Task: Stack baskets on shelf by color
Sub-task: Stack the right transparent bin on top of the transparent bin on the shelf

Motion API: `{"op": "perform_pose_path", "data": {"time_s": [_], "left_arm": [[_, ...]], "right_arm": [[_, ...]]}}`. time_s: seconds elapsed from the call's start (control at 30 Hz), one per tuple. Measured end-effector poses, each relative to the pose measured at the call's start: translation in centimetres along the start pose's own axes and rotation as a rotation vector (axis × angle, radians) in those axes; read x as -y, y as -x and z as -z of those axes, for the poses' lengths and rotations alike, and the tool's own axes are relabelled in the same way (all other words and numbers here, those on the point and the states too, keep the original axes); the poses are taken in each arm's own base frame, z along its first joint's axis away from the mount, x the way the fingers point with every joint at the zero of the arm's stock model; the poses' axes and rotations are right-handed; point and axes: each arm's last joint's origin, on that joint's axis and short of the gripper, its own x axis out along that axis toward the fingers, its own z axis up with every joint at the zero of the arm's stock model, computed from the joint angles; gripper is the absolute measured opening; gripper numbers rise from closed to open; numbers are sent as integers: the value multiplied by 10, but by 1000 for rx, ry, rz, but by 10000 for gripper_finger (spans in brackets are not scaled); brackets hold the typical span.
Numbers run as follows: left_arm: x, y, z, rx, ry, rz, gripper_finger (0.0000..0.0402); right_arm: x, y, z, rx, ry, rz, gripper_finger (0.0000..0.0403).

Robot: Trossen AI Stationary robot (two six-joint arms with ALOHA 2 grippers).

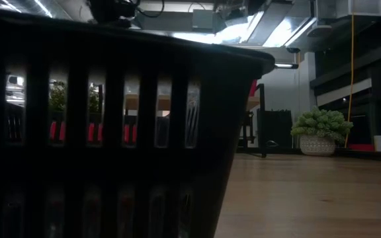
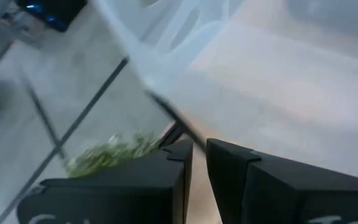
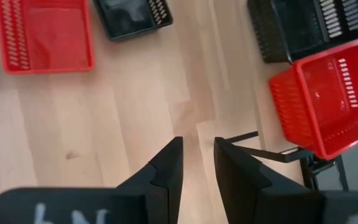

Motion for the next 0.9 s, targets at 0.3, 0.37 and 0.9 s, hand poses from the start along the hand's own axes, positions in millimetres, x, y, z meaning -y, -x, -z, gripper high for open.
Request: {"op": "perform_pose_path", "data": {"time_s": [0.3,0.37,0.9], "left_arm": [[-11,12,-14,98,24,90,33],[-19,31,-20,169,17,193,33],[-13,47,-42,128,-100,536,109]], "right_arm": [[-6,3,4,-10,64,-4,90],[-6,3,5,-19,67,-1,90],[-8,4,8,-47,17,-17,90]]}}
